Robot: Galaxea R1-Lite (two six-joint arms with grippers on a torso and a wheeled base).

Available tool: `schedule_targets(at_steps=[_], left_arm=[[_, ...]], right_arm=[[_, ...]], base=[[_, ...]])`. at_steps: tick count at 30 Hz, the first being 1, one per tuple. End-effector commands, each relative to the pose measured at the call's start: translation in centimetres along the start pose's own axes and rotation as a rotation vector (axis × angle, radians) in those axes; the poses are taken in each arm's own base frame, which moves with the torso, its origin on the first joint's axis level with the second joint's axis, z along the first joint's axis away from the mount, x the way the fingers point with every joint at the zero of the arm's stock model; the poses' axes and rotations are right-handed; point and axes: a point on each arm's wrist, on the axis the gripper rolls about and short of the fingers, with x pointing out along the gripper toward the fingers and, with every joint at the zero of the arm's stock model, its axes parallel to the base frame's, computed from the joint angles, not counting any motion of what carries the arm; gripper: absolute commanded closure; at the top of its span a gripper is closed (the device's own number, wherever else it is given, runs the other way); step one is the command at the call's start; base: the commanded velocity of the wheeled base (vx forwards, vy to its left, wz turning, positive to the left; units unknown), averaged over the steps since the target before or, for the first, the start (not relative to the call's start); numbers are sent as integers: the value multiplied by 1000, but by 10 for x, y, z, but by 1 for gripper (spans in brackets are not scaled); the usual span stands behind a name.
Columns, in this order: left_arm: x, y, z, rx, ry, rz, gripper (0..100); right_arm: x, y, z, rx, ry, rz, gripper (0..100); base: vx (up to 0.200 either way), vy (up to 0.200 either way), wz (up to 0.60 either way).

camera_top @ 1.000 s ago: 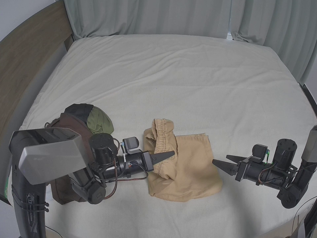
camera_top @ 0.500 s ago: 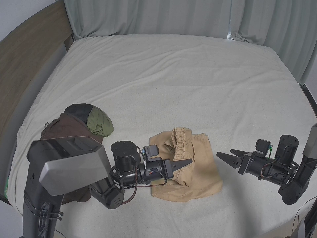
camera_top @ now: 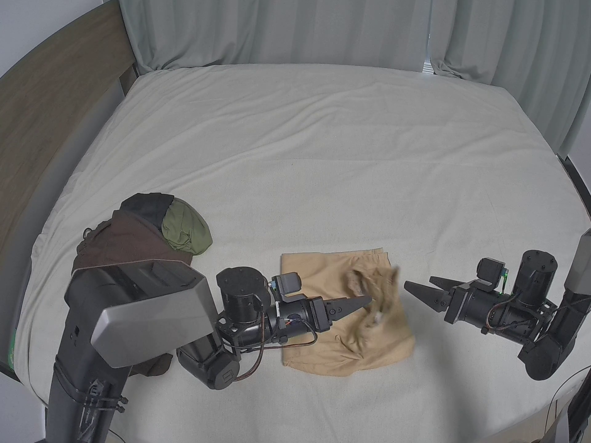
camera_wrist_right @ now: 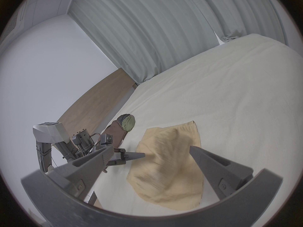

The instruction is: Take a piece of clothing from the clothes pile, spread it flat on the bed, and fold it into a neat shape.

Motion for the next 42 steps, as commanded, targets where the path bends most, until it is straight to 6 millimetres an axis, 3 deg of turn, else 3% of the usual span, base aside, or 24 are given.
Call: schedule_targets(at_steps=[1,8,14,25,42], left_arm=[[0,2,0,0,-5,4,0],[-5,5,4,5,-26,22,0],[-21,-3,21,33,-61,33,0],[-77,-16,55,111,-134,109,0],[-169,-27,80,163,-195,199,0]], right_arm=[[0,1,-1,1,6,2,0],[0,0,-3,-1,15,2,0],[0,2,-5,-2,22,5,0],[1,7,-9,-3,40,21,0],[2,14,-12,-7,53,41,0]], base=[[0,0,0],[0,0,0],[0,0,0],[0,0,0],[0,0,0]])
